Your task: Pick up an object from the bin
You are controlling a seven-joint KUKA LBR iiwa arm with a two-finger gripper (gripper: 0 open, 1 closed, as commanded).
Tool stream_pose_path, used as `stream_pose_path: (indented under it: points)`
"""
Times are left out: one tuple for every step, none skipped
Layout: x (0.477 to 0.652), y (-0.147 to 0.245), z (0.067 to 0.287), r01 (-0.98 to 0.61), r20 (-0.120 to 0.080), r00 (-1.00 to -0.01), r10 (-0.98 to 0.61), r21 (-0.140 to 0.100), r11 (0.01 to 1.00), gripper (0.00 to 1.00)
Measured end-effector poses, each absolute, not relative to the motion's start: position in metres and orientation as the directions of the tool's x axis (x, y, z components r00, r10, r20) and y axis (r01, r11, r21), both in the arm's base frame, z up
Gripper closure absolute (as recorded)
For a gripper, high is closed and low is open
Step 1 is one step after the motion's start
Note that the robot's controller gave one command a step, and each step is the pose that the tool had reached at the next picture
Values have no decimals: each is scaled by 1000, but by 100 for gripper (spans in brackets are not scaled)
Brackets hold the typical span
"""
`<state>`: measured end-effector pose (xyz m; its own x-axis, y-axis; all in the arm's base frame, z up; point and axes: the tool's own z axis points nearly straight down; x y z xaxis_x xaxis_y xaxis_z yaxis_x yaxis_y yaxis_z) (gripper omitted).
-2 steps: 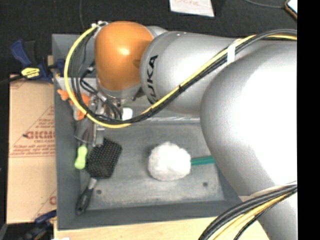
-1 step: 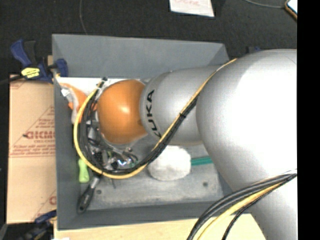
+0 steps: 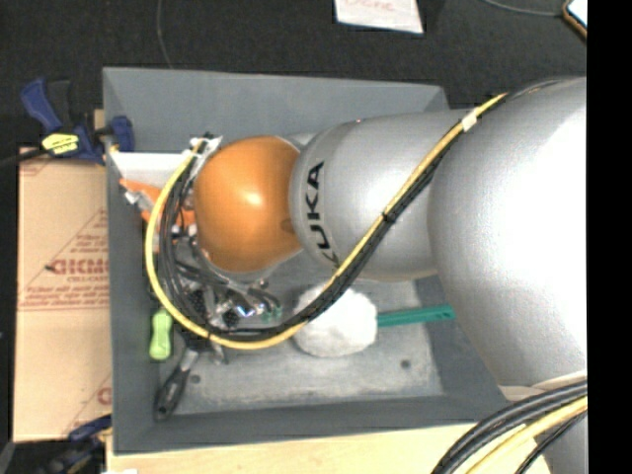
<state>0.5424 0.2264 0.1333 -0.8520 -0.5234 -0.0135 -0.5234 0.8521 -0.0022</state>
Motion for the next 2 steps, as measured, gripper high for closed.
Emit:
stream_pose_path:
  points:
    - [509,209,99,-931,-2,-365,-931,-2,365,0]
    - [529,231,71,-898,1,-440,-898,-12,440,0]
